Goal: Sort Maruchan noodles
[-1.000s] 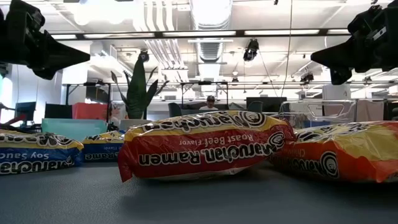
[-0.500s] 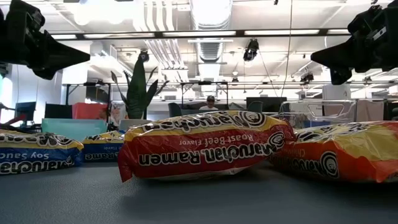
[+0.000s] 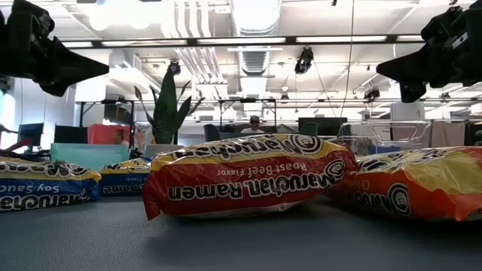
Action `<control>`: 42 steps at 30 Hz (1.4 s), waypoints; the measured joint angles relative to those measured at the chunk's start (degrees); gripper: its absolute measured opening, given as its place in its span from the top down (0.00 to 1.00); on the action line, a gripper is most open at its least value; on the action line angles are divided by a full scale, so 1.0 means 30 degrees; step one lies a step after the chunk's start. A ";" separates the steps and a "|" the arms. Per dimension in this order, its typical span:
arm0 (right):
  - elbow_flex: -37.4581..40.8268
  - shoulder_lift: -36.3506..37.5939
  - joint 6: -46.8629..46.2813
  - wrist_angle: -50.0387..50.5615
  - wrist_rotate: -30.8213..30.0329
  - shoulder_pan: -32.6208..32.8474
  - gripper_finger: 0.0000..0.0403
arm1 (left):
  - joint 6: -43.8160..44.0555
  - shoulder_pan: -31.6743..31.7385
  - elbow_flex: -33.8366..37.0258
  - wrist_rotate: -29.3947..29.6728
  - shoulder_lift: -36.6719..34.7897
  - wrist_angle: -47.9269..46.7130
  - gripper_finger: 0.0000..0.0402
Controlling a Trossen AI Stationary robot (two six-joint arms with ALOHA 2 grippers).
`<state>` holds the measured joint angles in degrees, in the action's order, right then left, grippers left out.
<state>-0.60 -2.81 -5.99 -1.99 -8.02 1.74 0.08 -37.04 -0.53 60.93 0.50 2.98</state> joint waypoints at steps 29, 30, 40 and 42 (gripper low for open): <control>0.0002 0.0000 0.0003 -0.0003 0.0003 -0.0006 0.98 | -0.0256 0.0001 0.0000 0.0000 0.0003 -0.0007 1.00; 0.0005 0.0000 0.0000 -0.0001 0.0003 0.0000 0.98 | -0.0487 0.0000 0.0000 0.0000 0.0001 -0.0007 1.00; 0.0002 0.0000 0.0001 -0.0061 -0.0004 -0.0005 0.98 | -0.0681 0.0004 0.0003 0.0000 -0.0001 -0.0004 1.00; 0.0007 0.0000 -0.0001 -0.0071 -0.0004 -0.0005 0.98 | -0.0685 0.0000 0.0005 0.0000 0.0002 -0.0007 1.00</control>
<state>-0.58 -2.81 -5.99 -2.20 -8.03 1.72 -1.98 -37.04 -0.51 60.93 0.51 2.96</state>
